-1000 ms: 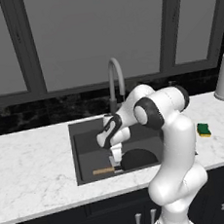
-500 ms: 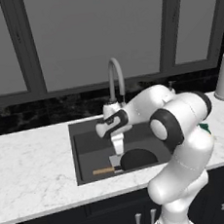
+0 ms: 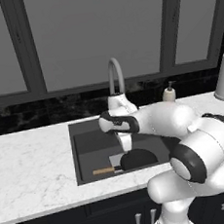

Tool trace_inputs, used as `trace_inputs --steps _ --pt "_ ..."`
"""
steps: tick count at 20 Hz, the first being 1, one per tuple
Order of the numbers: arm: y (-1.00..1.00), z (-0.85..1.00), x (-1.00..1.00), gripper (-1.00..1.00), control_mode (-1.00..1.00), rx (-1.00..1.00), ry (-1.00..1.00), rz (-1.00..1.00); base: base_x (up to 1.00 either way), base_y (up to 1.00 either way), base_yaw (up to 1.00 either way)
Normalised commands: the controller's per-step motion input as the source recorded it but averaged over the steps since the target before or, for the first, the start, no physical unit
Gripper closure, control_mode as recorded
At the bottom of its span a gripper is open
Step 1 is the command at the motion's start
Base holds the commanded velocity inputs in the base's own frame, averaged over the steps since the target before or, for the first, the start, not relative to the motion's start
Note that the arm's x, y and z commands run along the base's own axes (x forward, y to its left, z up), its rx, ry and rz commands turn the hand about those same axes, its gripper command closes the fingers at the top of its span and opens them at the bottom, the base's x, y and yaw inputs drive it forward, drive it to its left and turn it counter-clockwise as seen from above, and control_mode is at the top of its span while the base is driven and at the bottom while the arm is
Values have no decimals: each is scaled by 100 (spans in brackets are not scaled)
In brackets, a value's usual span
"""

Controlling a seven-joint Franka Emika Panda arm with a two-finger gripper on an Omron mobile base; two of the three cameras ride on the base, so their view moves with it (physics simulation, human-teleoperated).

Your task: Pick the pan and sponge and place them into the sink. Then turn on the water.

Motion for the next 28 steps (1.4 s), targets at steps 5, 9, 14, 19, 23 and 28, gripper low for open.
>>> trace_inputs --steps 5,9,14,19,23,28 --pt "-20 44 -64 -100 -100 0 0 3 0 0 0" --pt "-16 26 -59 -100 -100 -1 0 1 0 0 0" --pt "-38 35 -21 -100 -100 0 0 1 0 0 0" --pt "-48 33 0 -100 -100 0 3 0 0 0 0" --pt "-55 27 0 -100 -100 0 4 0 0 0 0" --pt "-62 18 1 -100 -100 0 11 0 0 0 0"
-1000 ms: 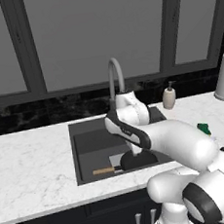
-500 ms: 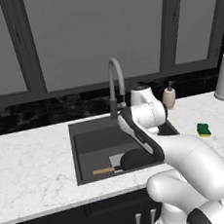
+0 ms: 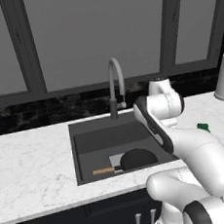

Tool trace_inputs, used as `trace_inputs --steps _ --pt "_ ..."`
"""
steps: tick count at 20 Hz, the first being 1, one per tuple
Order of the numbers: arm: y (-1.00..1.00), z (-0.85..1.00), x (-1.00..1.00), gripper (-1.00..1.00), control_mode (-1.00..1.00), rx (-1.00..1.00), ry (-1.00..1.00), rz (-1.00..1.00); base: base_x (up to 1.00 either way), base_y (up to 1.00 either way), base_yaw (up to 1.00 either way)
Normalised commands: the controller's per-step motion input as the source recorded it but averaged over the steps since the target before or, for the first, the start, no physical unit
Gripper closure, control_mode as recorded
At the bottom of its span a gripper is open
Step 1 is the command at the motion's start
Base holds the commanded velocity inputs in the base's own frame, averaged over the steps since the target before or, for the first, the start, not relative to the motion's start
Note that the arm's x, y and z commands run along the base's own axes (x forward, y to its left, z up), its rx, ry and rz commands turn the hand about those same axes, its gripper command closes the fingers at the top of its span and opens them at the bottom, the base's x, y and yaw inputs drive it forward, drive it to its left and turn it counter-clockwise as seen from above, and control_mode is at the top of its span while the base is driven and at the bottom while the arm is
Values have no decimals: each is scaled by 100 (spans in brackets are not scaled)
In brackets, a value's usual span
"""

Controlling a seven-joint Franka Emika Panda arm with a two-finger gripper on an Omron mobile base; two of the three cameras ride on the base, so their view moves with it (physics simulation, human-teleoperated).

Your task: Pick the pan and sponge and place them into the sink. Then turn on the water.

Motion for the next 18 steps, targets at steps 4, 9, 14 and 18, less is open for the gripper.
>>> trace_inputs --steps 4,9,14,18 --pt "-63 8 11 -100 -100 0 16 0 0 0 0" --pt "-67 1 11 -100 -100 0 15 0 0 0 0" --pt "-54 2 20 -100 -100 0 14 0 0 0 0" --pt "-51 0 37 -100 -100 0 14 0 0 0 0"
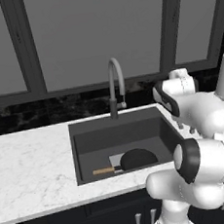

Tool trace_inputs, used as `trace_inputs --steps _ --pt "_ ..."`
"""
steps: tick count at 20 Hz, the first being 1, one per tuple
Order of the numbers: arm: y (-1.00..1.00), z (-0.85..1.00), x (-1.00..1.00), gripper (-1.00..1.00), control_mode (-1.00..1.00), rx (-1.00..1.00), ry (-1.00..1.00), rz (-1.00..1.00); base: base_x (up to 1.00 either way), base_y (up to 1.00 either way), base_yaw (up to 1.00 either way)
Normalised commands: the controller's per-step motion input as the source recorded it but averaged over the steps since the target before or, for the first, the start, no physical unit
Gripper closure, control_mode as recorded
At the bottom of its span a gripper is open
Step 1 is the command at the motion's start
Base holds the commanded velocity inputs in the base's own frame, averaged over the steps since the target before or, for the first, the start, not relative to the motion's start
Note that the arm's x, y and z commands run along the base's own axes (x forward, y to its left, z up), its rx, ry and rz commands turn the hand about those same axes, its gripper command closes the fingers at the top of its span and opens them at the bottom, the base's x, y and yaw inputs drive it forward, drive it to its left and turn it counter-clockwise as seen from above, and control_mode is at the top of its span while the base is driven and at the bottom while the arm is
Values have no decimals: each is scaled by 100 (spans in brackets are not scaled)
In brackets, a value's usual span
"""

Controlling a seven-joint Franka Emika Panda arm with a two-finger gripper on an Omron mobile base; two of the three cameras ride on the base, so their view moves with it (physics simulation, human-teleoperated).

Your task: Pick the pan and sponge and place them into the sink. Then turn on the water.

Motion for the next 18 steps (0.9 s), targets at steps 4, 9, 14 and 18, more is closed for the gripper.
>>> trace_inputs --steps 4,9,14,18 --pt "-47 0 26 -100 -100 0 5 0 0 0 0" --pt "-47 -7 -1 -100 -100 1 -1 7 0 0 0" --pt "-46 -26 0 -100 -100 7 -21 42 0 0 0" --pt "-54 -22 2 -100 -100 4 -24 60 0 0 0"
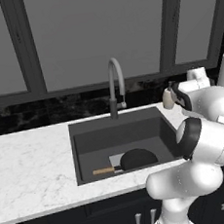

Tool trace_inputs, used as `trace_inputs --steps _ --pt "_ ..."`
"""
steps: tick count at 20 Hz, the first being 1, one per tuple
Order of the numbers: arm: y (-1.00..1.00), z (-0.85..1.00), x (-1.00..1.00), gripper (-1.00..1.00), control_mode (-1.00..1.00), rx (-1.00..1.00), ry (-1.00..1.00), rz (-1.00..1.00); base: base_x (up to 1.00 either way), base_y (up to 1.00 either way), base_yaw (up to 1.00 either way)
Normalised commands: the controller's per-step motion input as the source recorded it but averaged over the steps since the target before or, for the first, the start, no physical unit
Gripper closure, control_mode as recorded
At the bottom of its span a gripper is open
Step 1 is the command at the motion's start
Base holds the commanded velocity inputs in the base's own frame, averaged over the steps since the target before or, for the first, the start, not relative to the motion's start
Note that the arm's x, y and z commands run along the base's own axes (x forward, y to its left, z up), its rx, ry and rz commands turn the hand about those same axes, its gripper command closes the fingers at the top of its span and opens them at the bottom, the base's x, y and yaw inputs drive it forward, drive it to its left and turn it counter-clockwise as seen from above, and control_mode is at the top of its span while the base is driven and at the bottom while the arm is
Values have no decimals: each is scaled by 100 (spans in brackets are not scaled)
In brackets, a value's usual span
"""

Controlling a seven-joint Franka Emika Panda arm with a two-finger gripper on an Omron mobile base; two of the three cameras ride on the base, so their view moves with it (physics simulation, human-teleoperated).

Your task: Pick the pan and sponge and place them into the sink. Then turn on the water.

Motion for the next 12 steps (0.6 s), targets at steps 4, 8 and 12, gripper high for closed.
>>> trace_inputs --steps 4,8,12 --pt "-34 -8 14 -100 -100 10 -16 68 0 0 0" --pt "-14 -14 23 -100 -100 2 0 38 0 0 0" --pt "-6 -14 19 -100 -100 0 1 11 0 0 0"
